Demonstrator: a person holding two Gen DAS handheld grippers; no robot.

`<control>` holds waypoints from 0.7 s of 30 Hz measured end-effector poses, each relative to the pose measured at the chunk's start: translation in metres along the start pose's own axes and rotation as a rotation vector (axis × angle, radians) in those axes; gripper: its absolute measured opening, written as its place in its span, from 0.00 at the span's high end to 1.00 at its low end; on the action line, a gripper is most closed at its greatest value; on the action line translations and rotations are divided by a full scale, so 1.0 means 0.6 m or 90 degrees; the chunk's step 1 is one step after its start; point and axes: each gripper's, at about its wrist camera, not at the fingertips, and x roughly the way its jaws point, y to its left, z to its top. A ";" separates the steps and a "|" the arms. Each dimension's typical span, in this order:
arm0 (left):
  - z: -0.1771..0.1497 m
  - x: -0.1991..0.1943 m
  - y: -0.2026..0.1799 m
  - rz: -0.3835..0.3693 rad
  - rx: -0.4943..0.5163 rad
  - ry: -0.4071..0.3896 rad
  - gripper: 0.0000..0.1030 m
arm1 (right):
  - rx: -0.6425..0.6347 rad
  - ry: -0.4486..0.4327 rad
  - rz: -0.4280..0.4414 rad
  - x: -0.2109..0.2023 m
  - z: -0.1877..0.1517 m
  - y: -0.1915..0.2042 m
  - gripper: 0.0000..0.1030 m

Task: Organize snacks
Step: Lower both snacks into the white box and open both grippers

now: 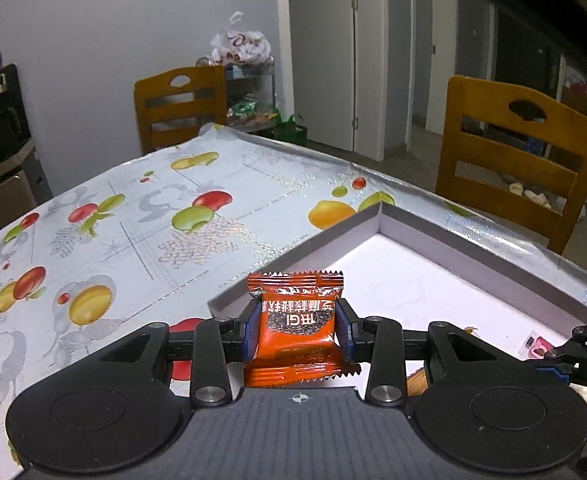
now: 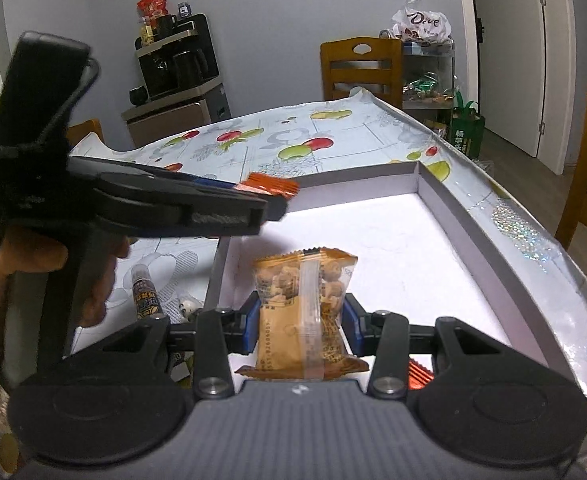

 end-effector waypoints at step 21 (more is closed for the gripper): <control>-0.010 -0.005 0.009 -0.020 -0.029 -0.001 0.29 | -0.020 0.028 -0.004 0.026 -0.004 0.017 0.60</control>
